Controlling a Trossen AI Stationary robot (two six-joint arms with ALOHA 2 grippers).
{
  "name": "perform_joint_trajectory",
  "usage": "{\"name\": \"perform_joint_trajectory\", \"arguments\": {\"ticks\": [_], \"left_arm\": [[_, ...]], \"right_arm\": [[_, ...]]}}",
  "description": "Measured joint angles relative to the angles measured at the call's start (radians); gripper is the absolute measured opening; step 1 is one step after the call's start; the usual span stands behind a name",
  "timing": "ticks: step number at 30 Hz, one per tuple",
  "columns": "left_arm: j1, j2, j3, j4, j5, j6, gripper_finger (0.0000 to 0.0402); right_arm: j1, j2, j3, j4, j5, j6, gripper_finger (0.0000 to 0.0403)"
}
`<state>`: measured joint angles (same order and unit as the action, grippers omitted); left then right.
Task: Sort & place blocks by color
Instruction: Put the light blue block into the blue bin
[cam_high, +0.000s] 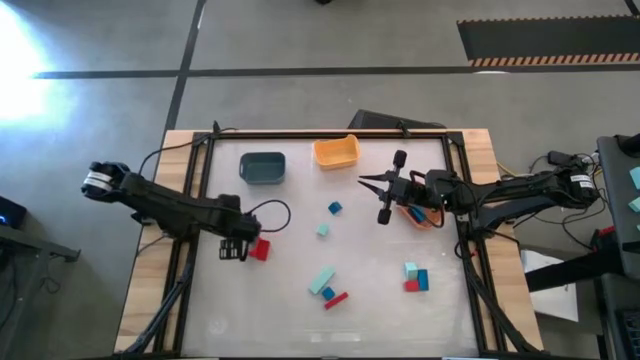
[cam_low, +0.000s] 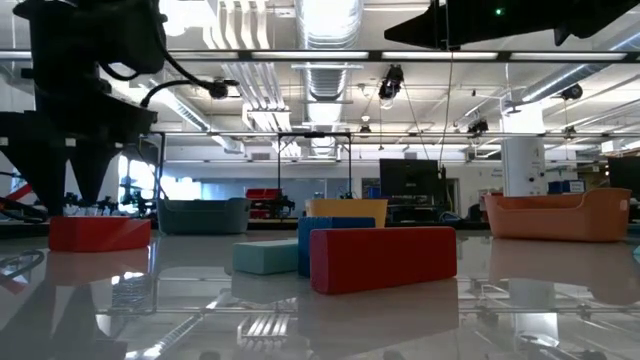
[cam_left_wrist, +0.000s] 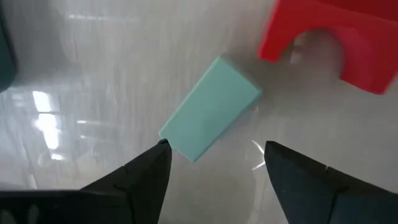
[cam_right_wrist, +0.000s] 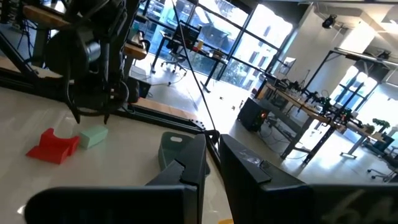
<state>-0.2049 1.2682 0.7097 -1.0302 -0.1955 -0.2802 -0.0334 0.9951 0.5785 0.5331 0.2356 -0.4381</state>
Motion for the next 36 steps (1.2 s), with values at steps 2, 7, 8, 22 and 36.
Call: {"name": "perform_joint_trajectory", "arguments": {"ticks": [2, 7, 8, 22, 36], "left_arm": [[0.001, 0.011, 0.0, 0.0, -0.001, 0.0, 0.0241], [0.001, 0.045, 0.011, 0.009, -0.024, 0.0, 0.0241], [0.001, 0.05, 0.017, 0.019, -0.03, 0.001, 0.0241], [0.022, 0.161, 0.026, 0.054, -0.043, 0.025, 0.0241], [0.022, 0.241, 0.03, 0.058, -0.034, 0.027, 0.0224]], "right_arm": [[0.0, 0.0, 0.0, 0.0, 0.0, -0.001, 0.0038], [0.0, 0.0, 0.0, 0.0, 0.0, -0.005, 0.0038], [0.0, 0.0, 0.0, 0.0, 0.0, -0.006, 0.0038], [0.0, 0.0, 0.0, -0.001, 0.0, -0.011, 0.0038], [0.0, 0.0, 0.002, -0.004, 0.0, -0.019, 0.0038]]}}
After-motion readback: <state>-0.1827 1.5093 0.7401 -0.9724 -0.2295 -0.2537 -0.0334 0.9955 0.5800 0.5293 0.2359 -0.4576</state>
